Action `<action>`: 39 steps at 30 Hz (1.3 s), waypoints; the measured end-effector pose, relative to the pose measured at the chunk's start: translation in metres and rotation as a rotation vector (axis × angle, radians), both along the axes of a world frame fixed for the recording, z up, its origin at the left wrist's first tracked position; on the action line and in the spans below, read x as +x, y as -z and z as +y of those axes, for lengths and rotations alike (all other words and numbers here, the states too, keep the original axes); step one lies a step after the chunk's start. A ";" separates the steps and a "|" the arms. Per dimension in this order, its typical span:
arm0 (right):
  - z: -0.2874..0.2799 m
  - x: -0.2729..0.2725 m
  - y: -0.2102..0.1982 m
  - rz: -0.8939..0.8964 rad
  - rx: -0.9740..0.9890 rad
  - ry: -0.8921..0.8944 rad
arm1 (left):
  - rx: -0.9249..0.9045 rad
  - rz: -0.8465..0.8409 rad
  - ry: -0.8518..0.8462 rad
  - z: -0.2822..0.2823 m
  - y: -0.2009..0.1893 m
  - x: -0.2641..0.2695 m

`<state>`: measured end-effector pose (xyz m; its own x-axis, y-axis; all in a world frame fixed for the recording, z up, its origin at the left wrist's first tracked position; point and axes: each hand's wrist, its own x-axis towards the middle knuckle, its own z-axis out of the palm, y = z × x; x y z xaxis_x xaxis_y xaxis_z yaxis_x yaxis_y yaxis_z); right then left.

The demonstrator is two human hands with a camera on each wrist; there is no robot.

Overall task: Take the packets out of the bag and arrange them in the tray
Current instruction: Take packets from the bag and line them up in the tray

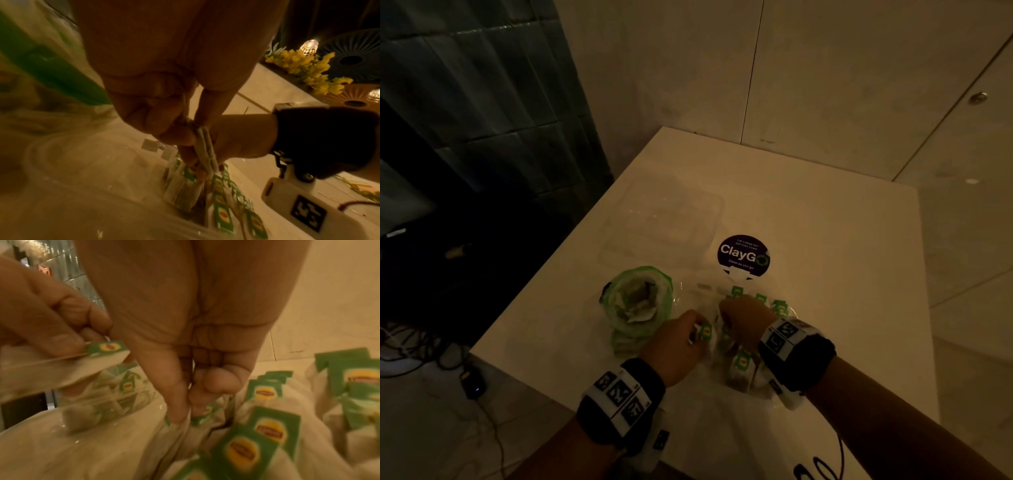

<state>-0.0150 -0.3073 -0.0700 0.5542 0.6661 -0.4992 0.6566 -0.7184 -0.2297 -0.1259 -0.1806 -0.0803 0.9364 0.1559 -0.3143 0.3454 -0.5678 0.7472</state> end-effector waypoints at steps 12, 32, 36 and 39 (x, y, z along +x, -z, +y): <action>-0.021 0.012 -0.015 0.158 0.355 0.300 | -0.127 -0.017 -0.030 -0.006 0.008 0.009; 0.000 -0.010 -0.002 0.009 0.004 0.151 | 0.138 0.100 0.072 -0.007 0.010 -0.004; 0.003 -0.010 -0.007 -0.038 0.020 0.170 | 0.184 -0.058 0.074 -0.003 -0.010 -0.017; 0.015 -0.012 -0.020 -0.038 0.172 0.205 | 0.215 -0.320 -0.041 0.015 -0.022 -0.025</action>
<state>-0.0273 -0.2926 -0.0505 0.7022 0.6115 -0.3648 0.5119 -0.7896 -0.3383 -0.1509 -0.1651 -0.0587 0.9736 0.2254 0.0363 0.1398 -0.7140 0.6860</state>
